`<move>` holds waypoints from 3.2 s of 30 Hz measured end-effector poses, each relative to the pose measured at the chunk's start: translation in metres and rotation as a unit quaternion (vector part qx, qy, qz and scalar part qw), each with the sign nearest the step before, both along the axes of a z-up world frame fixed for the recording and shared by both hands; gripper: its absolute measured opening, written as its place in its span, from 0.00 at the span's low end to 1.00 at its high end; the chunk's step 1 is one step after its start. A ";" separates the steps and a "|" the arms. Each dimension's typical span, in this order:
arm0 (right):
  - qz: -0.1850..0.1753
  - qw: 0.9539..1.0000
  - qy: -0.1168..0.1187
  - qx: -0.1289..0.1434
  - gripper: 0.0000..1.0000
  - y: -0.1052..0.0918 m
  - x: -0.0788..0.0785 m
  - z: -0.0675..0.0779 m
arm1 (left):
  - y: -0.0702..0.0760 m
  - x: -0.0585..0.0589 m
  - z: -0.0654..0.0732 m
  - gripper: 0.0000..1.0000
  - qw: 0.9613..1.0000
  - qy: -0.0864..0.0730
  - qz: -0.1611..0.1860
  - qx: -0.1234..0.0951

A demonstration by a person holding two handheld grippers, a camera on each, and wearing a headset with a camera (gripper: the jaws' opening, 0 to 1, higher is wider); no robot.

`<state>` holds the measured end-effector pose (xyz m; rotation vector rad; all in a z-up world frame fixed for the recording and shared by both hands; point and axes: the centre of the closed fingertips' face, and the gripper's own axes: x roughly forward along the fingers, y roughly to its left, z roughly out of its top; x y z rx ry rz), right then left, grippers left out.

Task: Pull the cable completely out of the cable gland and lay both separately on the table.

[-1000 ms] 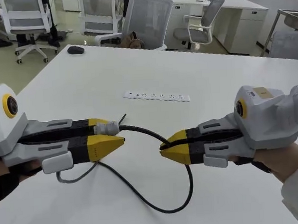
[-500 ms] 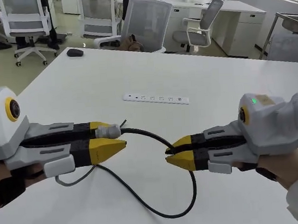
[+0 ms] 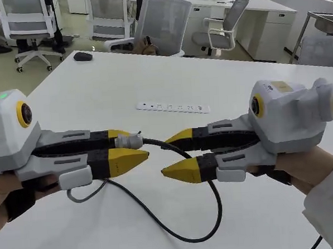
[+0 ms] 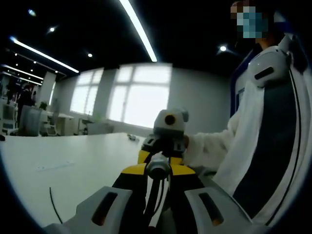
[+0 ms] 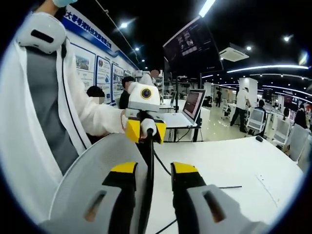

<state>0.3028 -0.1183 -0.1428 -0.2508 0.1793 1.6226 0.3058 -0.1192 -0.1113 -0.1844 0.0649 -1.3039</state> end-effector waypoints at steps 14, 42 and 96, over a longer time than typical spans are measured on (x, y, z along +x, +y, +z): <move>0.031 0.999 -0.004 -0.009 0.01 0.008 -0.008 -0.009 | -0.003 -0.004 -0.005 0.18 1.000 -0.002 -0.006 0.011; -0.012 0.999 0.011 -0.039 0.01 -0.025 0.006 -0.041 | 0.017 0.001 -0.018 0.18 0.999 0.021 0.015 0.020; -0.034 0.999 -0.026 -0.004 0.04 0.088 0.010 0.031 | 0.086 0.016 -0.013 0.18 0.994 0.015 -0.046 0.099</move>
